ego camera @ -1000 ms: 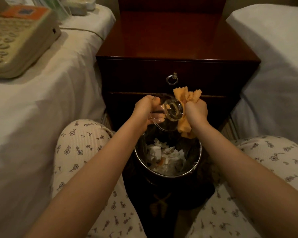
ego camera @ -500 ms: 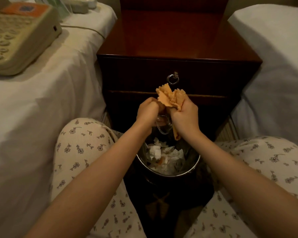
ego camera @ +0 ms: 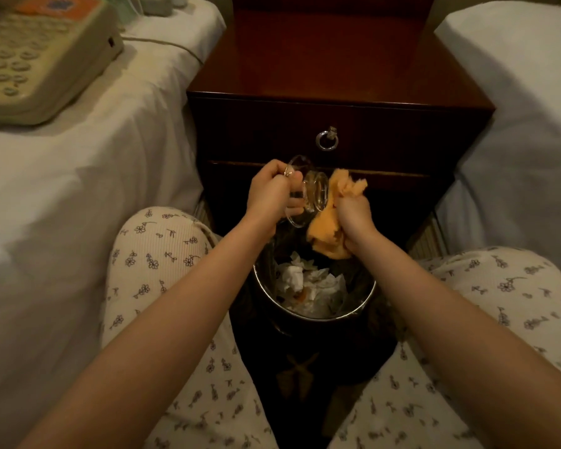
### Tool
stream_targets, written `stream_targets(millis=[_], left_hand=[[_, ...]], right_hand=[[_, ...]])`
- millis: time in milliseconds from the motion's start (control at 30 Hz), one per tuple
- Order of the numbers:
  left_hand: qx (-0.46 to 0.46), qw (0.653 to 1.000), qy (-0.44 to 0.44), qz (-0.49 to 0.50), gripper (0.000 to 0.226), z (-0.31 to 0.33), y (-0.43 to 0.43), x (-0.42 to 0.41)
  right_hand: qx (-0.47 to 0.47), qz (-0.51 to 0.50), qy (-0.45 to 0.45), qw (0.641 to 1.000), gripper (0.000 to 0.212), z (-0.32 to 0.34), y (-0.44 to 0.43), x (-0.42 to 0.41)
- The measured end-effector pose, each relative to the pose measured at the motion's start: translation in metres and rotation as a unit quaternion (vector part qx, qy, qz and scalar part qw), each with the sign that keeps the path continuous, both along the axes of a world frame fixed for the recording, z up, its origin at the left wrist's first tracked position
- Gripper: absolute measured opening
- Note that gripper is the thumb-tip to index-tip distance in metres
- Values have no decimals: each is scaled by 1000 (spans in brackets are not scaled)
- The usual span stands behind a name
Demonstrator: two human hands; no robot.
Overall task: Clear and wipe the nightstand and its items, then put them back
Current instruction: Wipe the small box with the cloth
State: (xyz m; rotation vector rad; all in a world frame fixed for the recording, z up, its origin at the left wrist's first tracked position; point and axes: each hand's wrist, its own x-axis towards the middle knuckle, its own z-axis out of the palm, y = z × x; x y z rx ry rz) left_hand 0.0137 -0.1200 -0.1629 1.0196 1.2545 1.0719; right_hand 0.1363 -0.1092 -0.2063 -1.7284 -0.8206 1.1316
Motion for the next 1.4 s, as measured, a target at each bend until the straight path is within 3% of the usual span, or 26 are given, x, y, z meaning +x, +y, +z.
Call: stream_targets(millis=[67, 100, 167, 233, 300, 400, 467, 600, 767, 867, 933, 1000, 1100, 1267, 1400], left_hand=[[100, 988, 116, -22, 19, -2, -4, -1], [165, 965, 201, -46, 16, 0, -7, -2], [282, 871, 384, -116, 8, 8, -15, -4], [342, 769, 514, -167, 26, 13, -19, -9], [347, 720, 578, -163, 39, 16, -20, -17], [371, 676, 617, -157, 37, 17, -18, -32], [389, 661, 619, -171, 36, 21, -18, -38], [413, 711, 548, -154, 32, 26, -14, -52], [315, 846, 416, -110, 20, 47, -5, -64], [215, 942, 243, -81, 43, 70, -4, -65], [73, 994, 69, -52, 50, 86, -1, -65], [-2, 999, -25, -37, 46, 97, 6, -66], [17, 1000, 1, 16, 38, 106, 23, -71], [24, 997, -33, 59, 16, 140, 44, -90], [45, 994, 25, 91, 24, 162, 63, -110]], right_hand=[[-70, -15, 173, 982, 19, 6, -4, -3], [-71, -15, 234, 969, 21, 9, -5, -3], [-43, -13, 316, 948, 24, 13, -3, 1], [-16, -2, 377, 926, 26, 19, -3, 4], [-4, 17, 415, 910, 34, 24, -2, 7], [7, 75, 412, 908, 49, 30, -5, 7], [8, 126, 380, 916, 43, 35, -8, 5], [14, 136, 277, 951, 20, 47, -9, -5], [42, 105, 230, 967, 9, 67, -2, -14], [65, 77, 221, 970, 8, 87, 5, -21], [95, 69, 204, 972, 6, 101, 9, -27], [121, 76, 184, 973, 9, 112, 16, -34], [128, 79, 167, 975, 16, 132, 27, -48], [118, 61, 132, 982, 39, 166, 57, -73], [134, 62, 123, 981, 57, 191, 82, -98]])
